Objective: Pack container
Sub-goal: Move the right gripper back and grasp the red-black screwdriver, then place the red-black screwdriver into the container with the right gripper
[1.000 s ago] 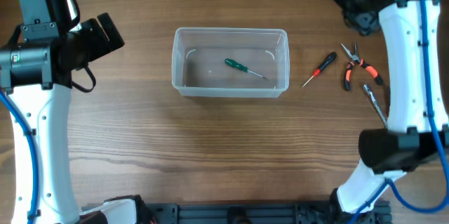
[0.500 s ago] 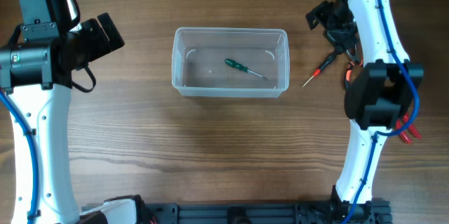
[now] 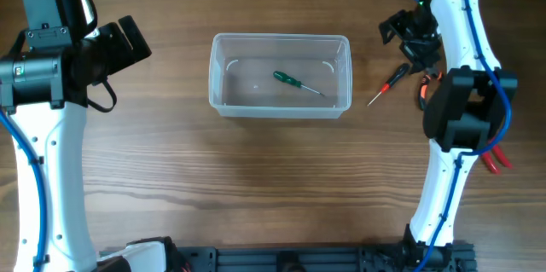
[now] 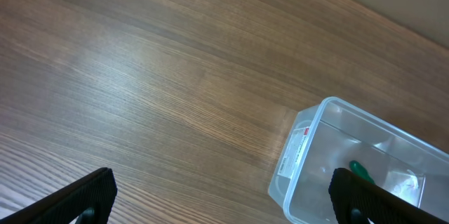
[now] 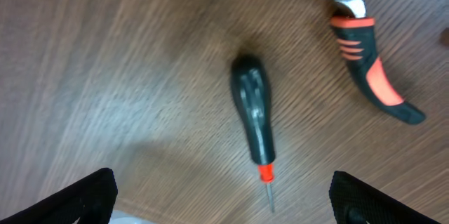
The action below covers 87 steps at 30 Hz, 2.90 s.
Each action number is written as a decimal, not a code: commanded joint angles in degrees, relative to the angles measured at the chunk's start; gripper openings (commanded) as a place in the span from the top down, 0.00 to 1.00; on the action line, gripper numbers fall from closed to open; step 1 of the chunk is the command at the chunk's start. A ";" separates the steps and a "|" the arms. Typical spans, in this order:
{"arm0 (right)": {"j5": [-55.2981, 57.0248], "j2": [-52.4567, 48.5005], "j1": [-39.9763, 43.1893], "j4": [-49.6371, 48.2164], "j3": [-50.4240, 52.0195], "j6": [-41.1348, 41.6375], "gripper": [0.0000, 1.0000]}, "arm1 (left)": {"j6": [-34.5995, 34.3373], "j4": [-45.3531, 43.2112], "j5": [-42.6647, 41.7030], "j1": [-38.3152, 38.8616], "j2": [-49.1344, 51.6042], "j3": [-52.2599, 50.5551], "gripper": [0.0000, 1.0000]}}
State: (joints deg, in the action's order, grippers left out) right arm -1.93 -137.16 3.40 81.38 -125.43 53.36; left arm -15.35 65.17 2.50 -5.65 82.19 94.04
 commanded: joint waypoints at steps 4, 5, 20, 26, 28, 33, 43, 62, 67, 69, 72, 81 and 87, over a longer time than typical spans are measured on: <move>-0.33 -1.29 0.00 -5.14 10.16 -0.87 0.04 | -0.52 -0.17 -0.07 -0.26 0.44 0.09 0.00; -0.33 -1.29 0.02 -5.99 11.61 -1.38 0.04 | -0.52 -0.17 -0.07 -0.26 0.44 0.09 0.00; -0.96 -1.29 0.00 -14.27 19.63 -6.93 0.17 | -0.52 -0.15 -0.07 -0.26 0.44 0.09 0.00; -1.18 -1.29 0.00 -15.39 22.99 -6.91 0.36 | -0.52 -0.17 -0.07 -0.26 0.44 0.09 0.00; -1.18 -1.29 0.00 -15.39 23.04 -6.93 0.48 | -0.52 -0.15 -0.07 -0.26 0.44 0.09 0.00; -1.20 -1.29 0.00 -15.37 23.04 -6.97 0.82 | -0.52 -0.15 -0.07 -0.26 0.44 0.09 0.00; -3.02 -0.83 0.00 -15.93 21.57 -16.70 0.96 | -0.50 -0.17 -0.04 -0.26 0.44 0.09 0.00; -2.73 27.32 -29.44 -21.40 11.58 -90.84 0.96 | -0.48 -0.20 -0.07 -0.26 0.44 0.09 0.00; -8.76 20.48 -34.16 -20.79 11.65 -104.45 0.96 | -0.48 -0.15 -0.07 -0.26 0.44 0.09 0.00; -10.25 17.00 -34.25 -20.46 11.65 -104.37 0.96 | -0.48 -0.15 -0.07 -0.26 0.44 0.09 0.00; -10.69 11.50 -34.25 -18.86 11.65 -104.17 0.96 | -0.48 -0.15 -0.07 -0.26 0.44 0.09 0.00; -12.15 4.44 -34.27 -12.66 11.67 -104.08 0.75 | -0.50 -0.15 -0.07 -0.26 0.44 0.09 0.00; -11.85 4.87 -34.25 -12.35 11.56 -98.42 0.57 | -0.50 -0.17 -0.07 -0.26 0.44 0.09 0.00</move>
State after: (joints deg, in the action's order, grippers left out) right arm -12.47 -132.55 -30.94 68.82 -113.69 -48.53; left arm -15.35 65.14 2.50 -5.65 82.19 94.04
